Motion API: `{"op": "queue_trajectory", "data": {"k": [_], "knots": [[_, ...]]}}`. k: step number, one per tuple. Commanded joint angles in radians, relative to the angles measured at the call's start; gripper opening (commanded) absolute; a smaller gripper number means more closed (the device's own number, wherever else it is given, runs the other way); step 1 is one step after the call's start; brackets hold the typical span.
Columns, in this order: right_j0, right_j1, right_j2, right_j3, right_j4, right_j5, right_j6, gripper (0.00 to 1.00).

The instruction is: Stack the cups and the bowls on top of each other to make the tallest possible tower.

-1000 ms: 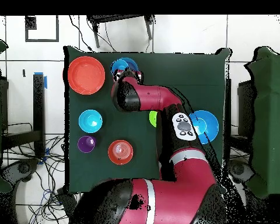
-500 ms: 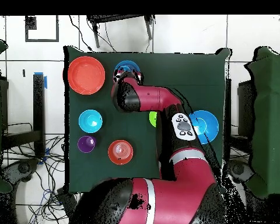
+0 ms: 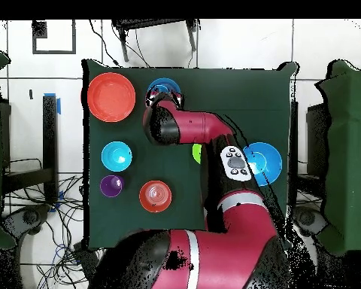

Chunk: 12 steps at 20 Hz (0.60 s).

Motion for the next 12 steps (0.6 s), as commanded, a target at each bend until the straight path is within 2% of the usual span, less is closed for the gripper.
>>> {"op": "queue_trajectory", "data": {"k": [1,12], "knots": [[0.027,0.021,0.043,0.029,-0.067,0.108,-0.006,1.00],[0.023,-0.014,0.051,0.037,-0.053,0.178,-0.025,1.00]]}}
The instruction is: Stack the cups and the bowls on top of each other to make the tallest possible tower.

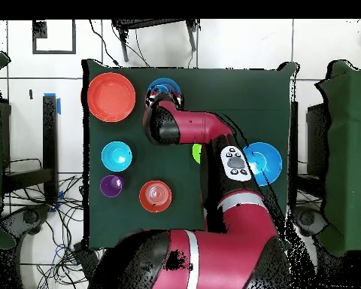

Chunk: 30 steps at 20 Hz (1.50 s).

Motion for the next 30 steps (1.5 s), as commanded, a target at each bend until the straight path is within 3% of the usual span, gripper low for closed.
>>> {"op": "queue_trajectory", "data": {"k": [1,20,30], "knots": [[0.020,-0.014,0.053,0.035,-0.052,0.175,-0.027,1.00],[0.003,-0.069,0.067,0.066,-0.053,0.224,-0.042,1.00],[-0.005,-0.139,0.079,0.086,-0.035,0.310,-0.055,1.00]]}}
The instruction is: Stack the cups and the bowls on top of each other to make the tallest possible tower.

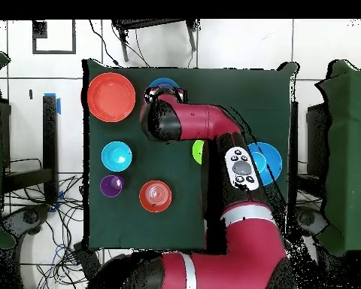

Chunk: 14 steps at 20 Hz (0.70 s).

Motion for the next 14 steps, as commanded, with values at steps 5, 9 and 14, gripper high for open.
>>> {"op": "queue_trajectory", "data": {"k": [5,9,14], "knots": [[-0.005,-0.045,0.083,0.077,-0.039,0.194,-0.050,1.00],[-0.005,-0.070,0.083,0.117,-0.041,0.196,-0.039,1.00],[-0.012,-0.104,0.092,0.181,-0.018,0.251,-0.035,1.00]]}}
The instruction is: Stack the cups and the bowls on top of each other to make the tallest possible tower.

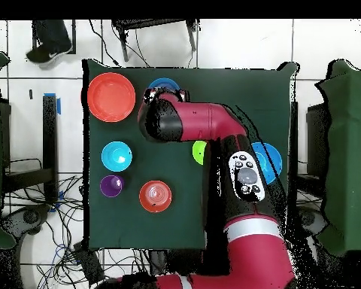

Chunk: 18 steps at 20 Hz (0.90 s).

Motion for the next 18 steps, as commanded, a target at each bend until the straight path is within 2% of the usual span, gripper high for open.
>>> {"op": "queue_trajectory", "data": {"k": [1,13,18], "knots": [[-0.001,-0.025,0.083,0.142,-0.017,0.175,-0.034,1.00],[0.027,-0.030,0.062,0.218,-0.023,0.105,0.026,1.00],[0.051,-0.036,0.040,0.236,-0.025,0.114,0.040,1.00]]}}
